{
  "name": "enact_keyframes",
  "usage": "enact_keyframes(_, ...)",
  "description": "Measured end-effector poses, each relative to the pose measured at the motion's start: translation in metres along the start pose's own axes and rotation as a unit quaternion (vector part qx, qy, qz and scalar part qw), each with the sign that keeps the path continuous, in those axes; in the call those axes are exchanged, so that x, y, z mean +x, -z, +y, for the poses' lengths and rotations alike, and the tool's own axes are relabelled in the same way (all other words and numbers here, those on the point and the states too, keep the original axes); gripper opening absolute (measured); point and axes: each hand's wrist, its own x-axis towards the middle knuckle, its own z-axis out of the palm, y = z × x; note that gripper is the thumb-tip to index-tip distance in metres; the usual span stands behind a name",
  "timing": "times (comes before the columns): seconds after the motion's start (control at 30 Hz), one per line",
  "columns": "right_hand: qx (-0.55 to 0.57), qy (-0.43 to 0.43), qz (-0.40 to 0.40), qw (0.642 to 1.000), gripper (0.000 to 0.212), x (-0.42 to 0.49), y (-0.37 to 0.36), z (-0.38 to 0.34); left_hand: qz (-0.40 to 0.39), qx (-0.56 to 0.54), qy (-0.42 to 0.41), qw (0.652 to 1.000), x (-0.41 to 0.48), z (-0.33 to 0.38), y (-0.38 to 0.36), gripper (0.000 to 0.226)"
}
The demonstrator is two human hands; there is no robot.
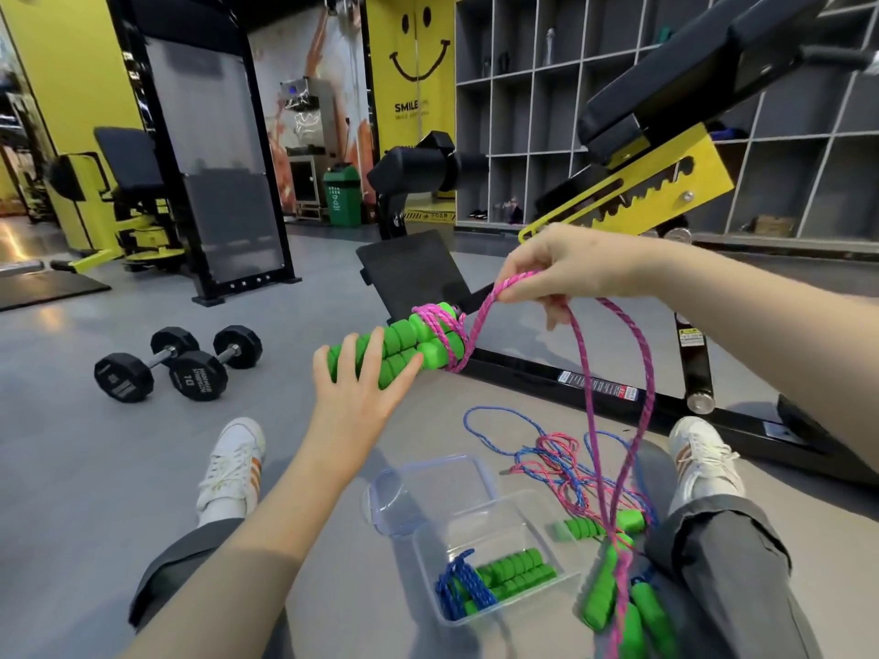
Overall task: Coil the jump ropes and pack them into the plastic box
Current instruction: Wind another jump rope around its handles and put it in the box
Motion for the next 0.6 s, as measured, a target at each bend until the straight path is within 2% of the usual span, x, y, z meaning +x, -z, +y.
enact_keyframes(0.17, 0.054, -0.047, -0.060, 0.996, 0.028, -0.002, -0.014, 0.007, -0.034, -0.035, -0.046, 0.998, -0.018, -0.006, 0.008, 0.057)
enact_keyframes(0.27, 0.083, -0.044, -0.056, 0.994, 0.036, -0.001, -0.018, 0.011, -0.055, -0.065, -0.106, 0.991, -0.032, -0.013, 0.012, 0.073)
enact_keyframes(0.37, 0.123, -0.037, -0.051, 0.990, 0.043, 0.003, -0.022, 0.014, -0.045, -0.093, -0.148, 0.984, -0.035, -0.014, 0.017, 0.064)
enact_keyframes(0.5, 0.141, -0.015, -0.076, 0.987, 0.036, 0.008, -0.033, 0.011, -0.028, -0.121, -0.210, 0.970, -0.033, -0.009, 0.022, 0.062)
enact_keyframes(0.6, 0.161, -0.006, -0.052, 0.986, 0.037, 0.013, -0.042, 0.013, 0.005, -0.150, -0.218, 0.964, -0.030, -0.002, 0.025, 0.056)
